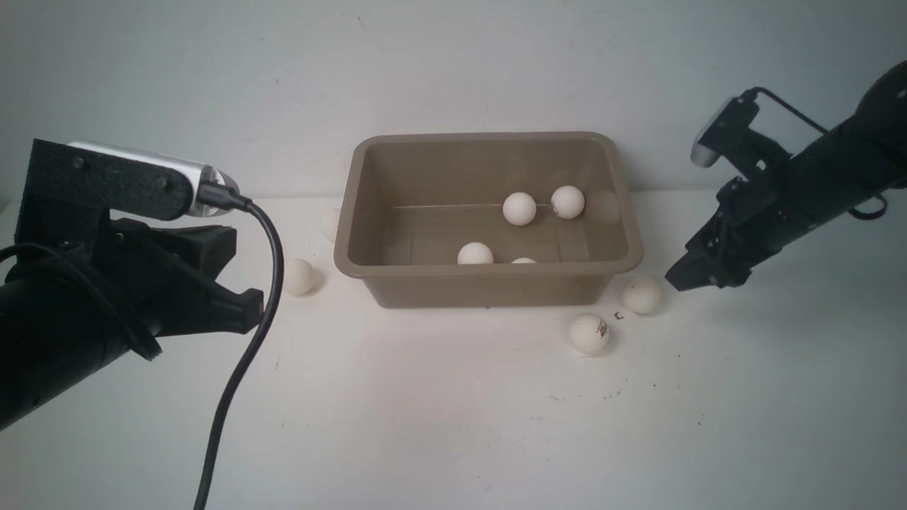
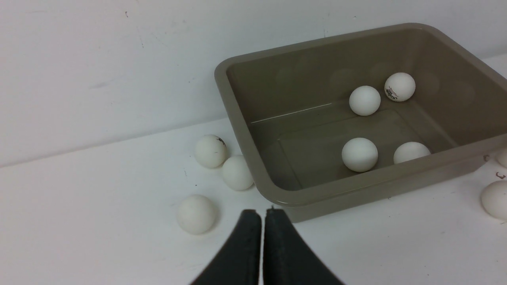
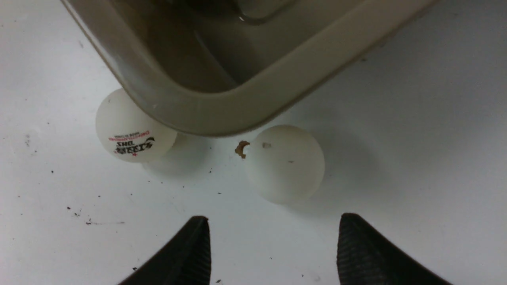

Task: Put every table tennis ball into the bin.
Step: Use the right arm to clamp the table tennis ball closest to it

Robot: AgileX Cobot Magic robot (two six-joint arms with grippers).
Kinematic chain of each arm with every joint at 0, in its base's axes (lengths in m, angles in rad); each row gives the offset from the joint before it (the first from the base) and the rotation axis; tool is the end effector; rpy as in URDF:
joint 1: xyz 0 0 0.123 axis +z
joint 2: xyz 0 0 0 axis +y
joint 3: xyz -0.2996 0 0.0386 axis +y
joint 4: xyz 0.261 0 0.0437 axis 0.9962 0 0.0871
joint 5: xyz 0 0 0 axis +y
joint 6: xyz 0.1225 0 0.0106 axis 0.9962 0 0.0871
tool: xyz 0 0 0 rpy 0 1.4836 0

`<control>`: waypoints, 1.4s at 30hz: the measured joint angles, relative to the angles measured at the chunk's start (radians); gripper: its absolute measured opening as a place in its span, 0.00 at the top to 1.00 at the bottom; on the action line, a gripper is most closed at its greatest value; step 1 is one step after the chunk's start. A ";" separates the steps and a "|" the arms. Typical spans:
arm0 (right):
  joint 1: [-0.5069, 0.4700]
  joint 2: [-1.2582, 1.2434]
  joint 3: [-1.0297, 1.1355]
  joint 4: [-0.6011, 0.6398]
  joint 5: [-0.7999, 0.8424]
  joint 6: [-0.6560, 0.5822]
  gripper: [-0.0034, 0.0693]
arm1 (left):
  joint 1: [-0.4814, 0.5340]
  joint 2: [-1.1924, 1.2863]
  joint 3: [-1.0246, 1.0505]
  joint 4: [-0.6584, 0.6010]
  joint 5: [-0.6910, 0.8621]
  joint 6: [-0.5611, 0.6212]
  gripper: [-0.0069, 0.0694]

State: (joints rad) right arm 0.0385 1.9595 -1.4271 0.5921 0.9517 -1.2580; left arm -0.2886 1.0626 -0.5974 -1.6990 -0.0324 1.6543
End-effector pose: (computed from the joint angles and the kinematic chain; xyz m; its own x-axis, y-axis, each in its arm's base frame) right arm 0.4224 0.0722 0.1851 -0.4917 -0.7093 -0.5051 -0.8438 0.5314 0.0752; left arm 0.2454 -0.0688 0.2797 -0.3686 0.0628 -0.9275 0.2396 0.9704 -0.0296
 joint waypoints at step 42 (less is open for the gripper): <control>0.122 0.165 0.000 0.066 -0.260 -0.111 0.45 | 0.000 0.000 0.000 -0.001 -0.003 0.034 0.91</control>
State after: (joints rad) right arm 0.1607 2.1246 -1.4271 0.6579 0.6916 -1.3689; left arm -0.2886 1.0626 -0.5974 -1.6998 -0.0356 1.6879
